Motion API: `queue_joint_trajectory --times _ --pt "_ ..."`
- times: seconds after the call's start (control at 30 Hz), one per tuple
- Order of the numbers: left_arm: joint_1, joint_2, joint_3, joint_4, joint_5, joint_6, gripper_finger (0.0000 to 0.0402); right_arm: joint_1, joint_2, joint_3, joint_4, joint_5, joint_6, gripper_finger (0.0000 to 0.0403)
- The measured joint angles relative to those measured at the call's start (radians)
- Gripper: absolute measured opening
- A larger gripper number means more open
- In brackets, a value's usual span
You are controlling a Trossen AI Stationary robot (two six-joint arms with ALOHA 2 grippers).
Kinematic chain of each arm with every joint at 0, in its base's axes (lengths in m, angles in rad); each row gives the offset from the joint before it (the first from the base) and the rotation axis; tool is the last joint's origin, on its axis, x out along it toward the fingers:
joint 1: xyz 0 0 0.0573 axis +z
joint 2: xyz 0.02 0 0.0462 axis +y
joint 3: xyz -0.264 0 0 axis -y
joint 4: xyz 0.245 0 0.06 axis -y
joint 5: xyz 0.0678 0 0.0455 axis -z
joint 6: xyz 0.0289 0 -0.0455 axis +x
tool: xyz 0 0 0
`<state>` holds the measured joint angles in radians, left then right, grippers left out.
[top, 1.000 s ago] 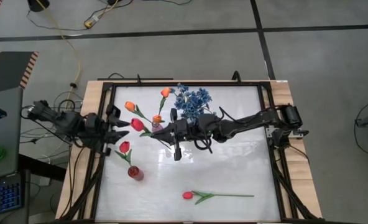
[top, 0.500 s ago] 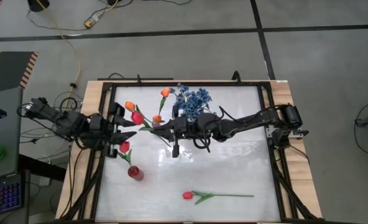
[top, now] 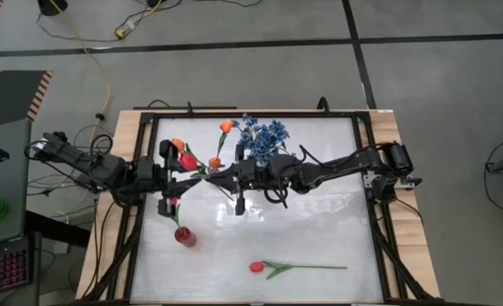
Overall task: Sort flowers into vase by color
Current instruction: Put the top red tulip into the red vase
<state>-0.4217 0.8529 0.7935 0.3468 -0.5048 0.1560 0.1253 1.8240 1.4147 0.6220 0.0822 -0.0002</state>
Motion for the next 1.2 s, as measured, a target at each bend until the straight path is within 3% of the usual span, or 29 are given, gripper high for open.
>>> queue_joint_trajectory --times 0.2,0.5,0.9,1.2 --pt "0.000 0.000 0.004 -0.023 -0.027 -0.003 0.0109 0.001 0.000 0.000 0.000 0.000 0.000 0.0038" --pt "0.000 0.000 0.004 -0.021 -0.031 0.005 0.0007 0.001 0.000 0.000 0.000 -0.001 0.002 0.0052" --pt "0.000 -0.007 0.004 -0.022 -0.004 0.005 0.0002 0.001 -0.001 0.000 0.001 -0.054 0.053 0.0063" --pt "0.000 -0.082 0.004 -0.062 0.006 -0.041 0.0002 0.006 -0.005 0.000 -0.003 -0.056 0.055 0.0141"
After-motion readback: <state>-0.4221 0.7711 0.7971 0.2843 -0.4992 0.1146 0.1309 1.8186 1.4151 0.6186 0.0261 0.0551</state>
